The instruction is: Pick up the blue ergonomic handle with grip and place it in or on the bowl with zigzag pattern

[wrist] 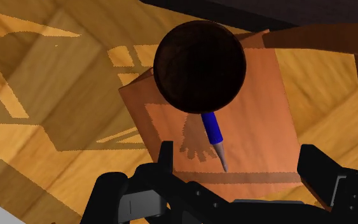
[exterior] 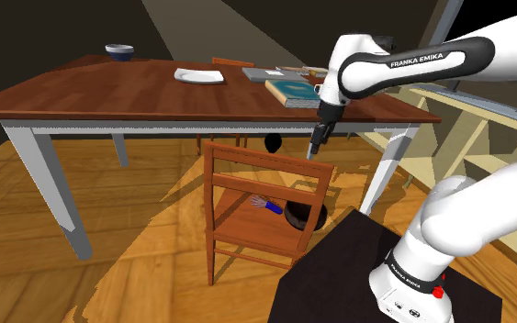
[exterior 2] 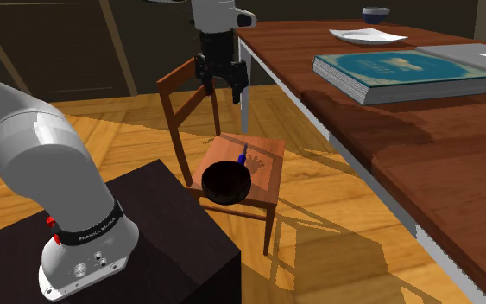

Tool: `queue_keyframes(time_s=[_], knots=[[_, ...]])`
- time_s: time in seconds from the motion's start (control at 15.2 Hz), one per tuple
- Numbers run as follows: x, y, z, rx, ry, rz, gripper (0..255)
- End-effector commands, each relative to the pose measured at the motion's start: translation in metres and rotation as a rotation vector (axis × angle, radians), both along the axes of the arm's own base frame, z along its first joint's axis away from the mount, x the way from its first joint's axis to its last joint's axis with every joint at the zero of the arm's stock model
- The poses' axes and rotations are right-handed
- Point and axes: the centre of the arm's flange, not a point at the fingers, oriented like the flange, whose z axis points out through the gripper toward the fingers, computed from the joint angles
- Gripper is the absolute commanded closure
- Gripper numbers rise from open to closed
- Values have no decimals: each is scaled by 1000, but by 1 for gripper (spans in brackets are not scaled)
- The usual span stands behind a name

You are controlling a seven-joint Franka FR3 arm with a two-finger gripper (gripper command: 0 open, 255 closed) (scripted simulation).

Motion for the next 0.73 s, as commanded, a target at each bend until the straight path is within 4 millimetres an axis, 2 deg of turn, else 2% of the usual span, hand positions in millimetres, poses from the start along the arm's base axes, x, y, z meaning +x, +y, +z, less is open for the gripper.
queue_keyframes(time_s=[0.0, 0.66], knots=[[11, -3, -24, 21, -3, 29, 0], [68, -7, -143, 128, -2, 170, 0]])
